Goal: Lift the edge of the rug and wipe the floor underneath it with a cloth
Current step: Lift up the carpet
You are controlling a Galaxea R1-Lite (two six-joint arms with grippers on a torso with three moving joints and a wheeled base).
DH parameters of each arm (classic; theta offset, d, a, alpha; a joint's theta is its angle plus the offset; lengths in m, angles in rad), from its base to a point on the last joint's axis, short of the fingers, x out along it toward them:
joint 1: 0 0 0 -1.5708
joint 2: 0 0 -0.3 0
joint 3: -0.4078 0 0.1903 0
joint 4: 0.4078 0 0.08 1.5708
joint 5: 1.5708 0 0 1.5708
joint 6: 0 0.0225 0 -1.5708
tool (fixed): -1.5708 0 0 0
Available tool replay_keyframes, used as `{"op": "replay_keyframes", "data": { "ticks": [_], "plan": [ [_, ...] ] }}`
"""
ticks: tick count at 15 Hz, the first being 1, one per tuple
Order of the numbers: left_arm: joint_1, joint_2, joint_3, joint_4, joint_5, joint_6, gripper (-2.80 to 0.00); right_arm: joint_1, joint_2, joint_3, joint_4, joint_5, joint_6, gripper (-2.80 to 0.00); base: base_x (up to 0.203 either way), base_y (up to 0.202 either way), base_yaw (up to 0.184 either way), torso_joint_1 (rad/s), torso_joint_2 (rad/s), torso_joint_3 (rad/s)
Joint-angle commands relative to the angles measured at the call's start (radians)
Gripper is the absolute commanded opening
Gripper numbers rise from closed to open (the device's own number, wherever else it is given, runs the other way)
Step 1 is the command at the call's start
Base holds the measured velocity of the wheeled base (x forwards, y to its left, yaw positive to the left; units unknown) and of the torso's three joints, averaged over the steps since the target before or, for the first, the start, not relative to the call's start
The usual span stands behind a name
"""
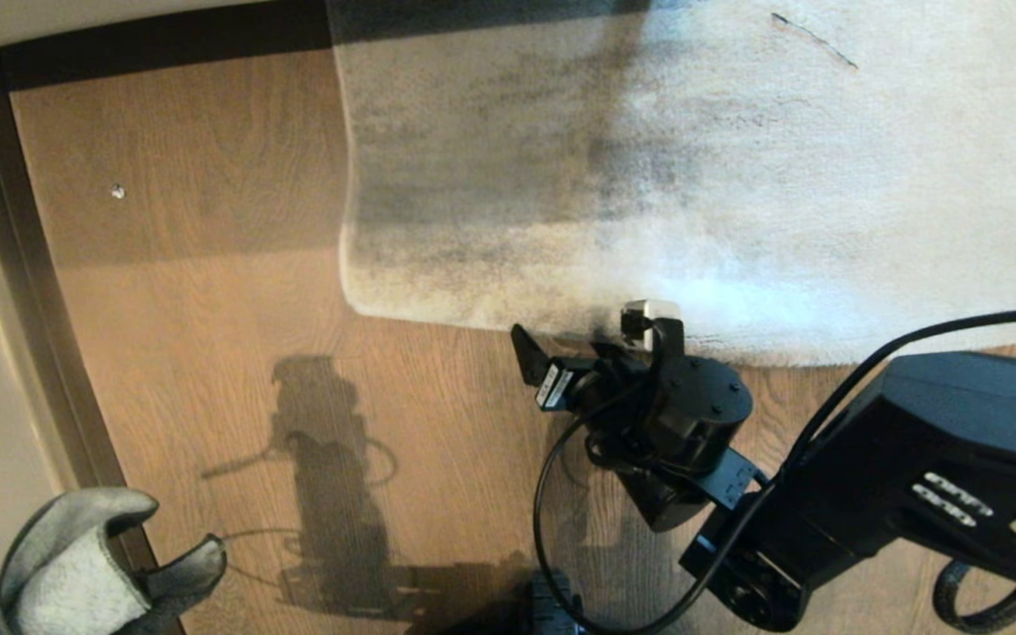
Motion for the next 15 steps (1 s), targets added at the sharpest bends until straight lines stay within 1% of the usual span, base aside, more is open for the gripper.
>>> {"op": "replay_keyframes", "data": {
  "ticks": [1,5,11,14,15],
  "plan": [
    [0.0,0.0,0.0,-0.001,0.0,0.0,-2.8,-0.005,-0.016,0.005,-0.045,-0.003,0.008,0.0,0.0,0.0,0.0,0.0,0.0,0.0],
    [0.0,0.0,0.0,-0.001,0.0,0.0,-2.8,-0.005,-0.021,0.034,-0.045,-0.008,0.04,0.0,0.0,0.0,0.0,0.0,0.0,0.0],
    [0.0,0.0,0.0,-0.001,0.0,0.0,-2.8,0.006,-0.052,0.069,-0.045,-0.012,0.187,0.0,0.0,0.0,0.0,0.0,0.0,0.0],
    [0.0,0.0,0.0,0.0,0.0,0.0,-2.8,0.055,-0.064,0.057,-0.045,-0.013,0.261,0.0,0.0,0.0,0.0,0.0,0.0,0.0],
    [0.0,0.0,0.0,-0.001,0.0,0.0,-2.8,0.066,-0.071,0.042,-0.045,-0.013,0.269,0.0,0.0,0.0,0.0,0.0,0.0,0.0]
  ]
}}
